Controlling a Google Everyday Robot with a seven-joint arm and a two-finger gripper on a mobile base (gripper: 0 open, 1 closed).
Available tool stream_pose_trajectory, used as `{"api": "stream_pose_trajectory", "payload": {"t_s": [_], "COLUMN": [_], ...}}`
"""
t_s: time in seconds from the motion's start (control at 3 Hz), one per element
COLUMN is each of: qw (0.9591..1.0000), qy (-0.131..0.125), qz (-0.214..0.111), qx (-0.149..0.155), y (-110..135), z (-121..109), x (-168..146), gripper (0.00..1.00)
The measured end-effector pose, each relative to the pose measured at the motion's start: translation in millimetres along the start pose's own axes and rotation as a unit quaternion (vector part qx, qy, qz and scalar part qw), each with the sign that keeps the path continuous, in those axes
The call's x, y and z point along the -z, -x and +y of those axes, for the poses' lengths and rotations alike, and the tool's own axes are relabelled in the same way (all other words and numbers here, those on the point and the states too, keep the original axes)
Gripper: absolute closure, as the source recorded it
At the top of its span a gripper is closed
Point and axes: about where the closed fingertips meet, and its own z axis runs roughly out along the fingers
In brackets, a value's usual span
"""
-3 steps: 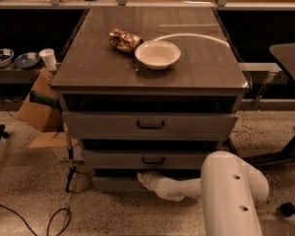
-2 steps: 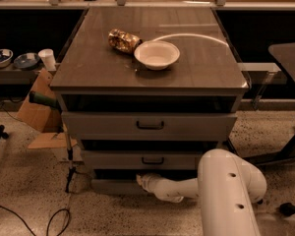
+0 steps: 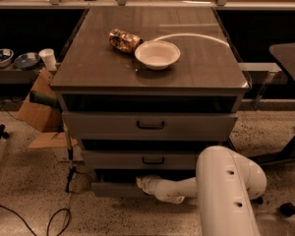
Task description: Open bottom drawer
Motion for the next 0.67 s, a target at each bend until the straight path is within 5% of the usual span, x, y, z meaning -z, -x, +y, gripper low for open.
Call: {"api": "stream_pose_trajectory", "payload": {"t_s": [0.67], "qw": [0.9998], "qy": [0.002], "qz": [0.02], "qx": [0.006], "y": [-8.2], "z": [5.6], "x": [8.2], "gripper": [1.0]}}
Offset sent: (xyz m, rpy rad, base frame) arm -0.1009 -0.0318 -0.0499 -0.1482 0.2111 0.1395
